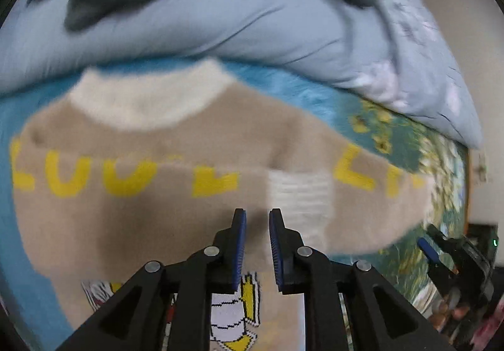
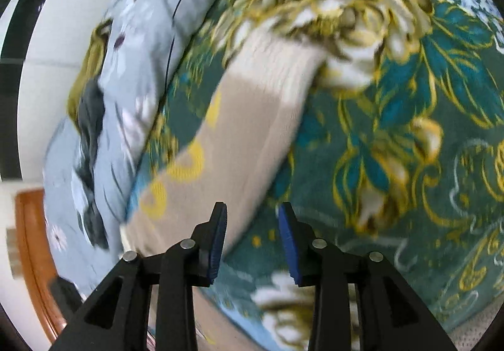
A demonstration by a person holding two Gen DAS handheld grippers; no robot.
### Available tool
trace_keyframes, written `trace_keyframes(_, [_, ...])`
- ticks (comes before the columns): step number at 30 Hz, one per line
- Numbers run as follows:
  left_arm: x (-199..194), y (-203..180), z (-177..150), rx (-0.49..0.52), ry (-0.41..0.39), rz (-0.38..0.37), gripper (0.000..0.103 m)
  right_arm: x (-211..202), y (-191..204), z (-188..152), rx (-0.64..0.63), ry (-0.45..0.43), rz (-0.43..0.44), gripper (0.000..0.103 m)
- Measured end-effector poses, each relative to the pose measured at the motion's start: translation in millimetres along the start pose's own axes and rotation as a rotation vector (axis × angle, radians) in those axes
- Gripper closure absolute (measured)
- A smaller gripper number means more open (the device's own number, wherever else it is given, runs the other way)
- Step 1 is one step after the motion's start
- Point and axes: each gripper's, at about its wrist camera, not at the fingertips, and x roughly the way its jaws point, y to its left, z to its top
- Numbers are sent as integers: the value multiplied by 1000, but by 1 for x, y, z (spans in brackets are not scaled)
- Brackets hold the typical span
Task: Fold clothes
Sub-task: 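Grasp a sleeve cuff with the left gripper and fold it across the body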
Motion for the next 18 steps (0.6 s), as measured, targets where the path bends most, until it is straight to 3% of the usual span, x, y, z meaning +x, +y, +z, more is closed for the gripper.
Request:
trace_keyframes(7, [39,-28,-11,143,119,81,86,9,-12,32,90,-38,-15,64])
trace_keyframes(10, [33,-24,-7,151,137,57,85,17,-17,39,101,-30,-40,60])
trace_keyframes(18, [-35,7,-1,150,31,-15,83,24,-22,44,167,-56,-5,61])
